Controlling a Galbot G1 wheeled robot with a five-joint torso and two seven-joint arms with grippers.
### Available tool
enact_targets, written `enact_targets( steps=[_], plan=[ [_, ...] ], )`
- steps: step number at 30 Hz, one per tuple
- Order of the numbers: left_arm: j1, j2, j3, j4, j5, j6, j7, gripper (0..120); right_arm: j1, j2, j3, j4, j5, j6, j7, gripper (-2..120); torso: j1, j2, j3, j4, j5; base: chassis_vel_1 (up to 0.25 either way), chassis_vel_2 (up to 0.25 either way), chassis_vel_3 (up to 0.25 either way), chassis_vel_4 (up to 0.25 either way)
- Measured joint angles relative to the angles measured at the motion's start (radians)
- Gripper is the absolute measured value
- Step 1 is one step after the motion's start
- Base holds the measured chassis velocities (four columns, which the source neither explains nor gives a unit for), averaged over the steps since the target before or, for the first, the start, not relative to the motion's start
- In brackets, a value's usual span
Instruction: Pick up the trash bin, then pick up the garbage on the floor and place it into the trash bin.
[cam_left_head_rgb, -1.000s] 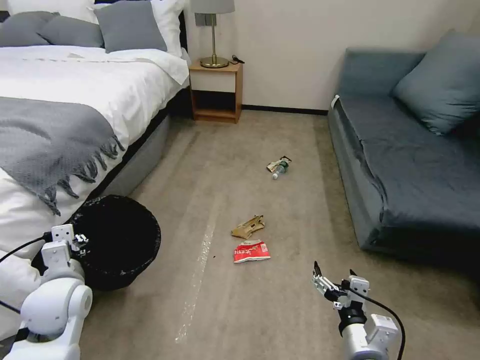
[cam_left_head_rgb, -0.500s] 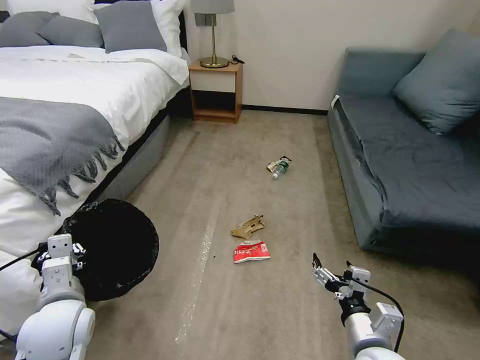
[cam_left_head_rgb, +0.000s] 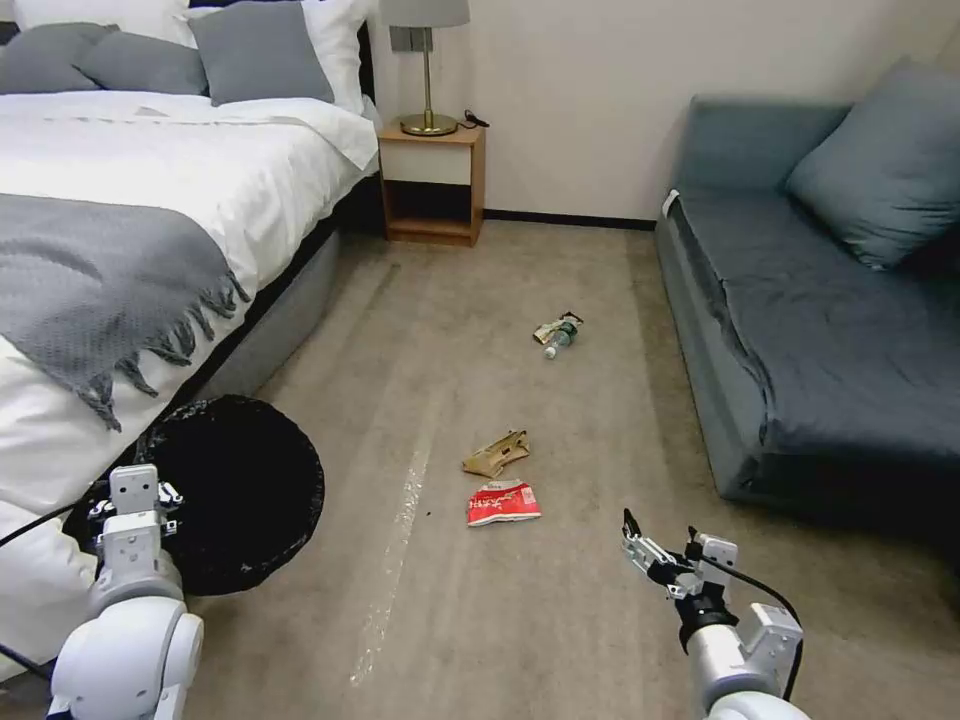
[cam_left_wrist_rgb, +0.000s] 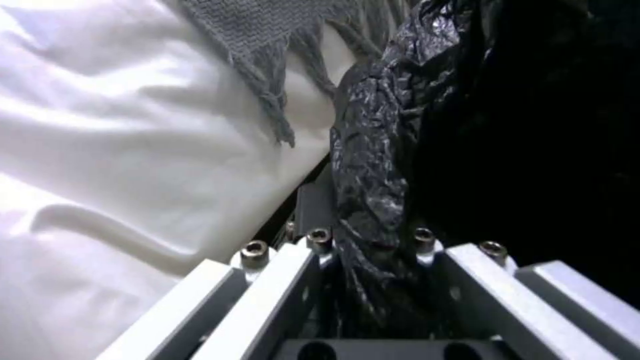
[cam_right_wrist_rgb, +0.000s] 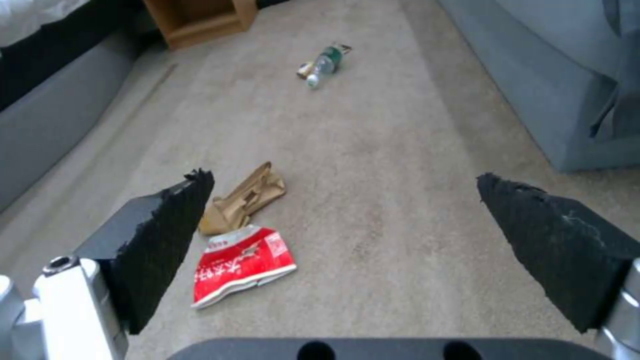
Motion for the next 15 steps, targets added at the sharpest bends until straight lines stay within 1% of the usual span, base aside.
enact_targets(
  steps=[6,15],
  plan=[
    [-0.01,0.012,0.0,0.008,-0.005,0.0,0.001,4,0.004,0.005,-0.002,-0.005,-0.005,0.0,0.001,100,0.0,0.0,0.0,0.0,0.0001,0.0,0.0,0.0,0.0],
    [-0.014,0.011,0.002,0.022,-0.006,-0.005,0.005,4,0.004,0.013,-0.004,-0.012,-0.012,0.0,0.001,100,0.0,0.0,0.0,0.0,0.0001,0.0,0.0,0.0,0.0]
  ],
)
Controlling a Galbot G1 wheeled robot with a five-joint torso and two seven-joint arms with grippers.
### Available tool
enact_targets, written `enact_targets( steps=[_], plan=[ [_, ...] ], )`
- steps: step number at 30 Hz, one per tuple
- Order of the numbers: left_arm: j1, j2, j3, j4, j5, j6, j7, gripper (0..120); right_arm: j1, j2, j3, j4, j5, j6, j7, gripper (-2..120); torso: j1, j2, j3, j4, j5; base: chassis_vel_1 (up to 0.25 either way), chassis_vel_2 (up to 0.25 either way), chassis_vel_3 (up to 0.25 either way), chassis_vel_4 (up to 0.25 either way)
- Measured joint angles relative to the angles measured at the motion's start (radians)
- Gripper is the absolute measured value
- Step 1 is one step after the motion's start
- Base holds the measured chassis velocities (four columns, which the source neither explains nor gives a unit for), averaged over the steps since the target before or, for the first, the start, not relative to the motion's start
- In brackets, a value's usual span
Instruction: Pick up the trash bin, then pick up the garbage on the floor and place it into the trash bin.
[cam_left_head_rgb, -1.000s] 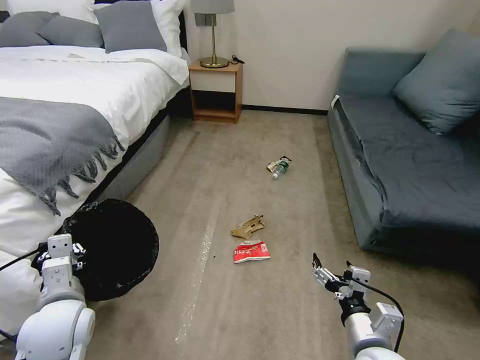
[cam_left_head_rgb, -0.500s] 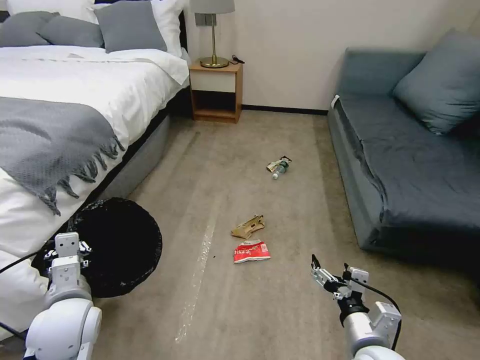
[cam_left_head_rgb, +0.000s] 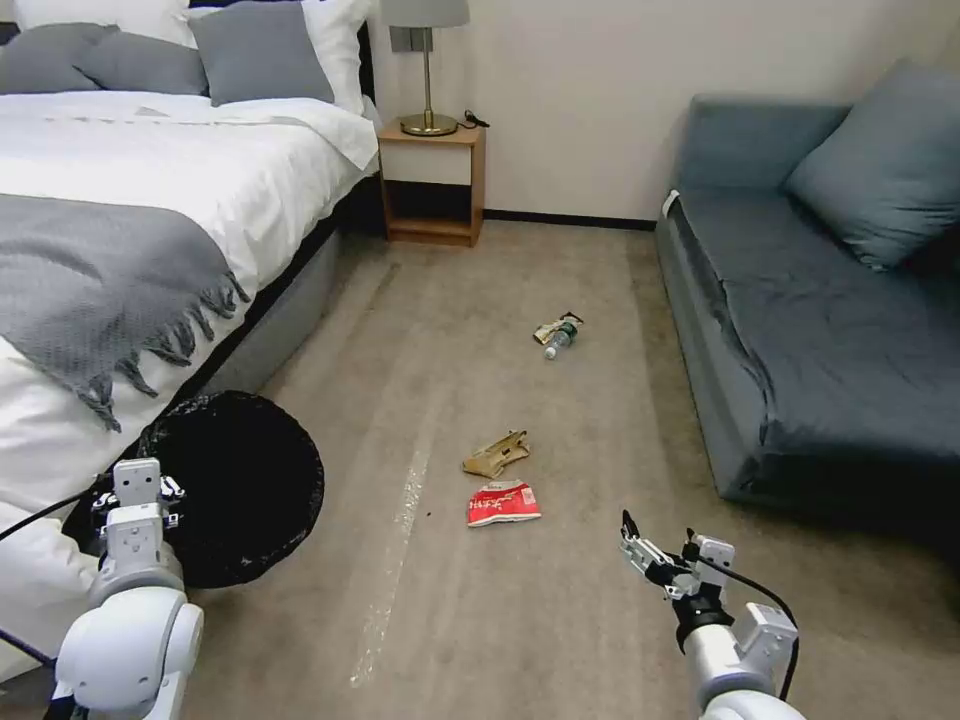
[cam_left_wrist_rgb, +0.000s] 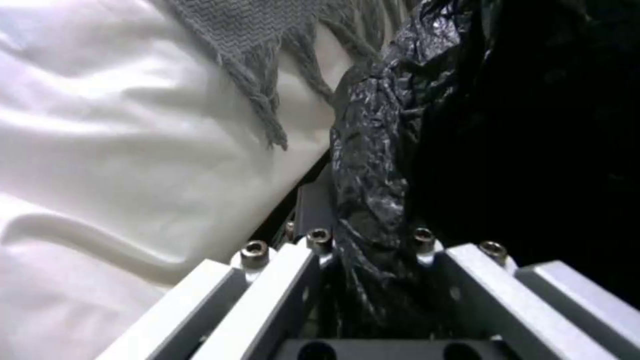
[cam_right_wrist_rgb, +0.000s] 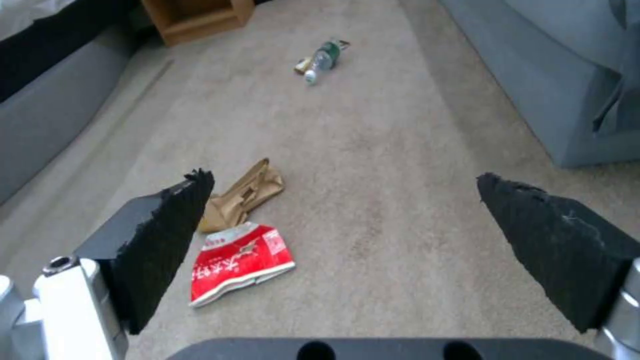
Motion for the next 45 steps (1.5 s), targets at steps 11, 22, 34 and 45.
enact_targets(
  steps=[11,22,34,45],
  plan=[
    [0.003,-0.004,0.007,0.002,0.0,-0.015,0.003,4,-0.01,0.003,0.003,-0.002,-0.008,0.008,-0.001,100,0.0,0.0,0.0,0.0,0.0,-0.011,0.015,0.012,-0.015],
    [0.003,-0.018,0.029,0.012,0.023,-0.034,0.022,4,-0.018,0.016,0.002,-0.02,-0.034,0.026,-0.002,100,0.0,0.0,0.0,0.0,0.0,-0.051,0.049,0.046,-0.05],
    [-0.002,-0.005,0.042,0.038,0.037,-0.06,0.026,4,-0.011,0.025,0.001,-0.041,-0.044,0.031,-0.004,100,0.0,0.0,0.0,0.0,0.0,-0.063,0.066,0.067,-0.058],
    [-0.002,-0.006,0.05,0.045,0.041,-0.069,0.027,4,-0.012,0.03,0.0,-0.049,-0.049,0.036,-0.005,100,0.0,0.0,0.0,0.0,0.0001,-0.073,0.071,0.071,-0.059]
  ],
)
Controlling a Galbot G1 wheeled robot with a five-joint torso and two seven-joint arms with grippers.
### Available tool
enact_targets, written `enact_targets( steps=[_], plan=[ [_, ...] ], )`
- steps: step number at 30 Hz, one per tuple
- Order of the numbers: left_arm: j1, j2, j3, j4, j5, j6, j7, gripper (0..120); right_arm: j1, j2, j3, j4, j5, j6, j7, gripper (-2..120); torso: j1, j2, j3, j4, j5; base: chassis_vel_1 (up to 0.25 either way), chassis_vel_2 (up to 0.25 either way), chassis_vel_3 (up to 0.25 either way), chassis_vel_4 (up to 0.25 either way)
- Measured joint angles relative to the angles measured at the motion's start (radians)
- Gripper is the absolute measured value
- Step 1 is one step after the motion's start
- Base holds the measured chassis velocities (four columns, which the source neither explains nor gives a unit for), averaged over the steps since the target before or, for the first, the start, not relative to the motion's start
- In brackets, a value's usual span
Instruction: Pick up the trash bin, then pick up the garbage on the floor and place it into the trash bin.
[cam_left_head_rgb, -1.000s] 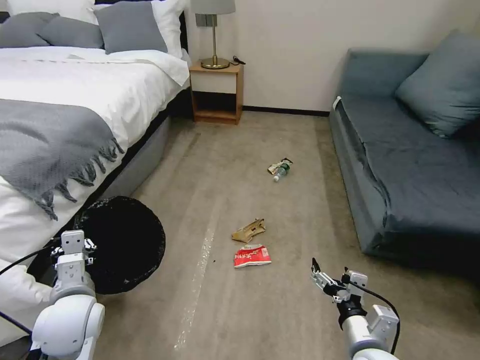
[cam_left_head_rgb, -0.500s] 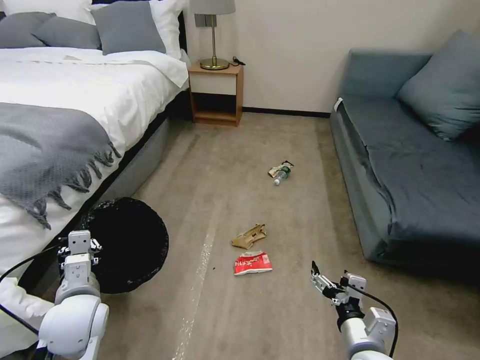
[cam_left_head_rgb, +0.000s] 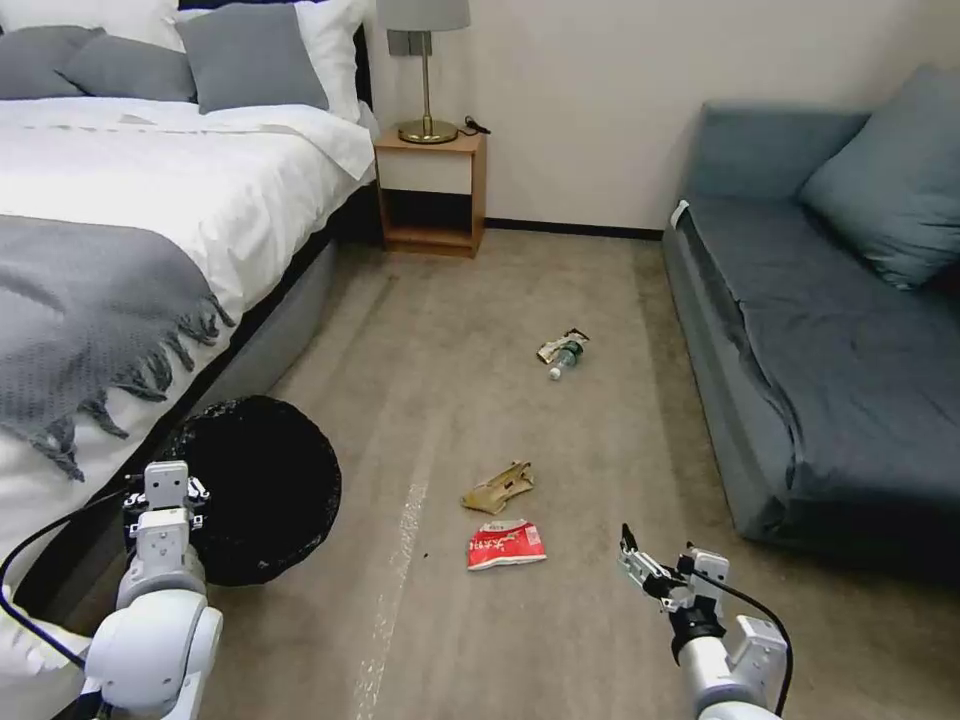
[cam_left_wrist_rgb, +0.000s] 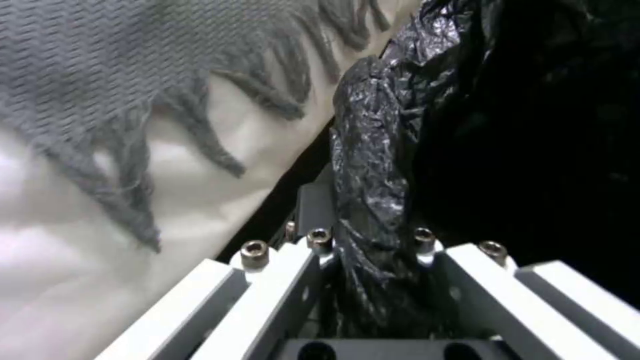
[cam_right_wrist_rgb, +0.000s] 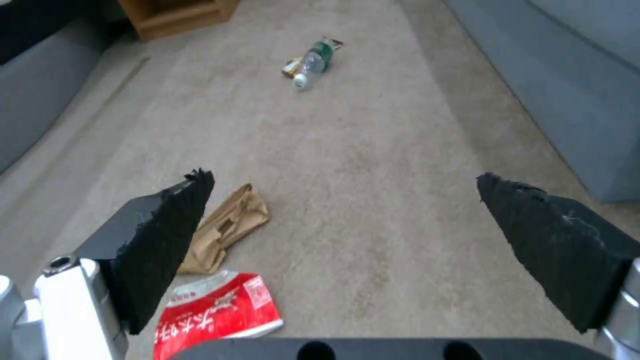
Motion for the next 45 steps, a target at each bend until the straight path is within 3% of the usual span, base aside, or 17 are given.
enact_targets(
  steps=[45],
  plan=[
    [-0.004,0.004,-0.002,0.028,0.01,-0.056,0.005,4,-0.009,0.016,-0.002,-0.029,-0.047,0.028,-0.007,100,0.0,0.0,0.0,0.0,0.0,-0.073,0.07,0.072,-0.073]
  ],
)
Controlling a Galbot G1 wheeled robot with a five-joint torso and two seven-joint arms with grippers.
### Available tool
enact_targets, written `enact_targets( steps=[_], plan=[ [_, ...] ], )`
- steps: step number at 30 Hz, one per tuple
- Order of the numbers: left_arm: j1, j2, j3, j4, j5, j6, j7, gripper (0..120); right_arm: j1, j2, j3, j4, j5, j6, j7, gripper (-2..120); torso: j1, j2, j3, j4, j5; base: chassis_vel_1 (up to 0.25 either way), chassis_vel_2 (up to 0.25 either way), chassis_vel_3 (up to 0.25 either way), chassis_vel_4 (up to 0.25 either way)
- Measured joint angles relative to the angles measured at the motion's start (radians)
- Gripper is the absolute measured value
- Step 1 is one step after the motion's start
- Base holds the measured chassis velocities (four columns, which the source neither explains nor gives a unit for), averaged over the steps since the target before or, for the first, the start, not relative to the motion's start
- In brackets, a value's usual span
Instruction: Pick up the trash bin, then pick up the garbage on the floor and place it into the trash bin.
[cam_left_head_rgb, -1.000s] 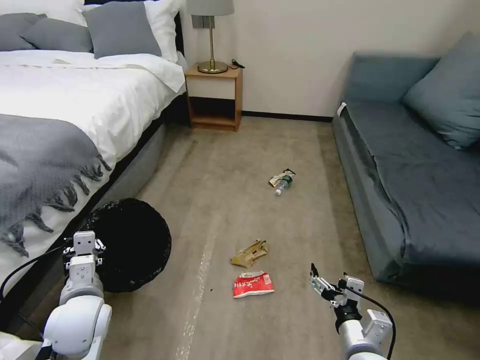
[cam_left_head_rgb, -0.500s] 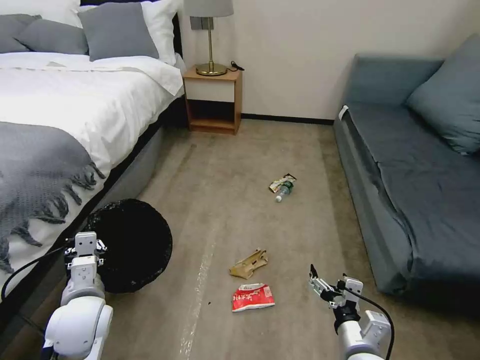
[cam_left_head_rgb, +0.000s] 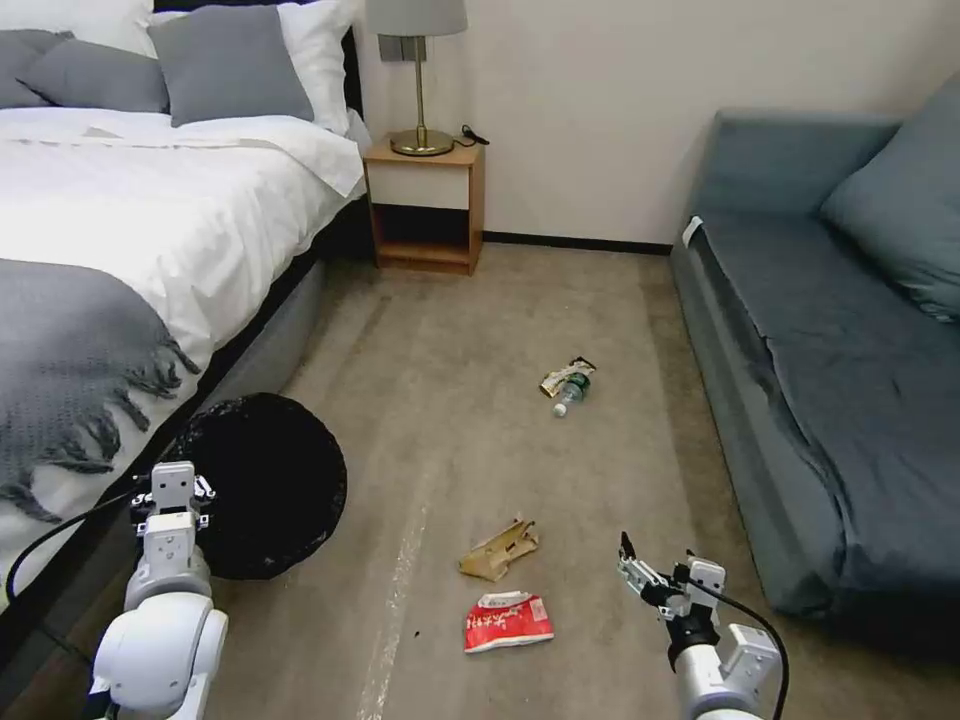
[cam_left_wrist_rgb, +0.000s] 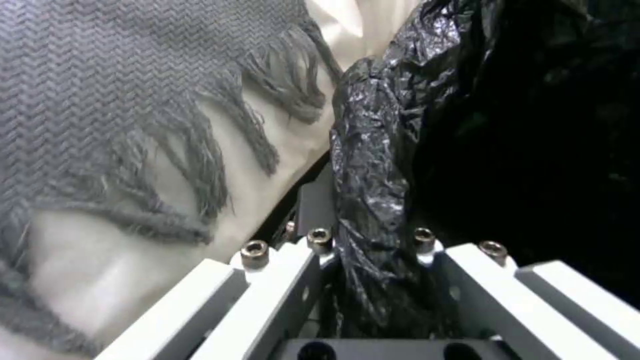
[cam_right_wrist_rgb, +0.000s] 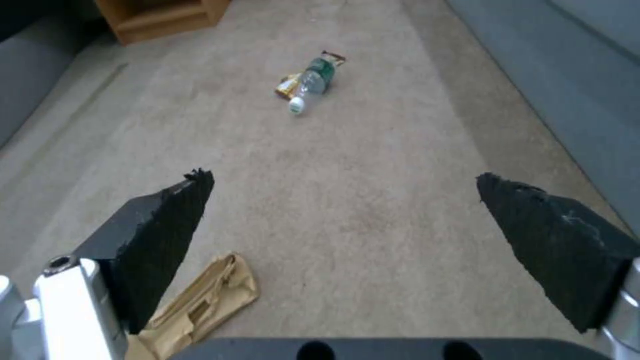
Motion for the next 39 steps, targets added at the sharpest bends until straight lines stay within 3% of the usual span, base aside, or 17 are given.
enact_targets(
  steps=[26,37,39],
  plan=[
    [0.003,-0.004,-0.003,0.005,-0.005,-0.024,0.003,4,-0.004,0.0,-0.004,-0.018,-0.016,0.004,-0.008,100,0.0,0.0,0.0,0.0,0.0,-0.047,0.05,0.048,-0.05],
    [0.02,-0.014,-0.027,-0.003,-0.006,-0.037,0.011,4,0.009,-0.092,-0.025,-0.037,-0.044,-0.033,-0.051,100,0.0,0.0,0.0,0.0,0.0001,0.0,0.0,0.0,0.0],
    [0.027,-0.02,-0.038,-0.011,-0.001,-0.043,0.014,4,0.02,-0.133,-0.034,-0.044,-0.062,-0.076,-0.079,100,0.0,0.0,0.0,0.0,0.0,0.0,0.0,0.0,0.0]
  ],
)
